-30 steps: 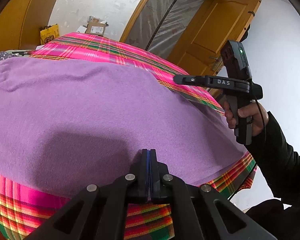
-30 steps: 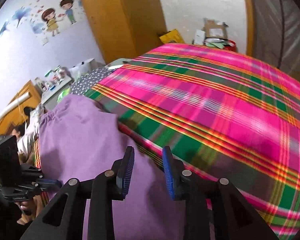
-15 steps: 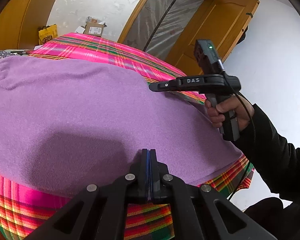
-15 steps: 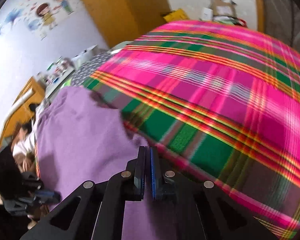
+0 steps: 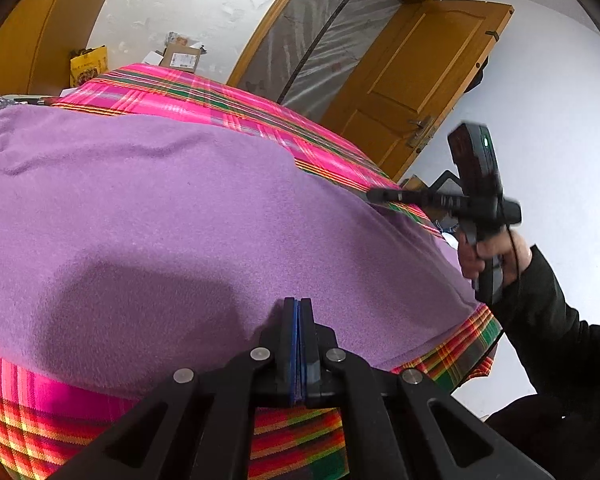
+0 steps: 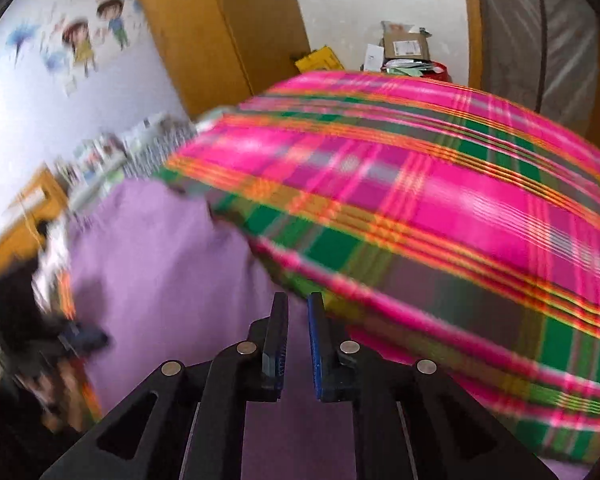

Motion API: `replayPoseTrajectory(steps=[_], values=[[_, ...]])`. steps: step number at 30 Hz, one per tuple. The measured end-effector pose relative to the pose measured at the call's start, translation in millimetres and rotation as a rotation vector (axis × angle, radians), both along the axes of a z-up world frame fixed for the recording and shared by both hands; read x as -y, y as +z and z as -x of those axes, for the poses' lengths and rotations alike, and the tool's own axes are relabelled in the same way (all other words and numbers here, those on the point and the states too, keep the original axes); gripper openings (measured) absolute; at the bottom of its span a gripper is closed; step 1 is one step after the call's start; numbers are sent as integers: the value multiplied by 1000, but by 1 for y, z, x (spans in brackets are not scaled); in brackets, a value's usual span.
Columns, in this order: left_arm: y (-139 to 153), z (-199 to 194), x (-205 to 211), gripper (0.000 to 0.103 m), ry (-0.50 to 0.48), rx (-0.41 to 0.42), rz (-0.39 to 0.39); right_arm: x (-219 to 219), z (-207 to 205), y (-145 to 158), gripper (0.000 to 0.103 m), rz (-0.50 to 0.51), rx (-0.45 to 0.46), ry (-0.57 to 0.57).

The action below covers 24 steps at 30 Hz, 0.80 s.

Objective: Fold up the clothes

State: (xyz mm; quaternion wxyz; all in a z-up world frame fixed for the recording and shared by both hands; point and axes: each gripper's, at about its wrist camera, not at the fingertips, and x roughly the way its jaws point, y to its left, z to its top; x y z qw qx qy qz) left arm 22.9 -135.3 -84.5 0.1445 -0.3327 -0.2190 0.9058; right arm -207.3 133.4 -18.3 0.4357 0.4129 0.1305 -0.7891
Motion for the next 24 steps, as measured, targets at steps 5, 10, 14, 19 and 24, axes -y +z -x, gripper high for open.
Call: replayPoseTrajectory(steps=[5,10,14,19,24], values=[[0,-1,0,1,0,1,7,-9,2,-13,31,-68,-47,-24],[0,-3,-2,1,8,1,11,-18,13,-20,3,-88,-83,-97],[1,-6,-5,1,10,3,15,-33,23,-17,4,-52,-57,-149],[2,-6,-5,1,10,7,20,-52,14,-3,36,-5,-71,-68],[2,-7,-4,1,14,9,18,-58,15,-9,34,-4,-55,-66]])
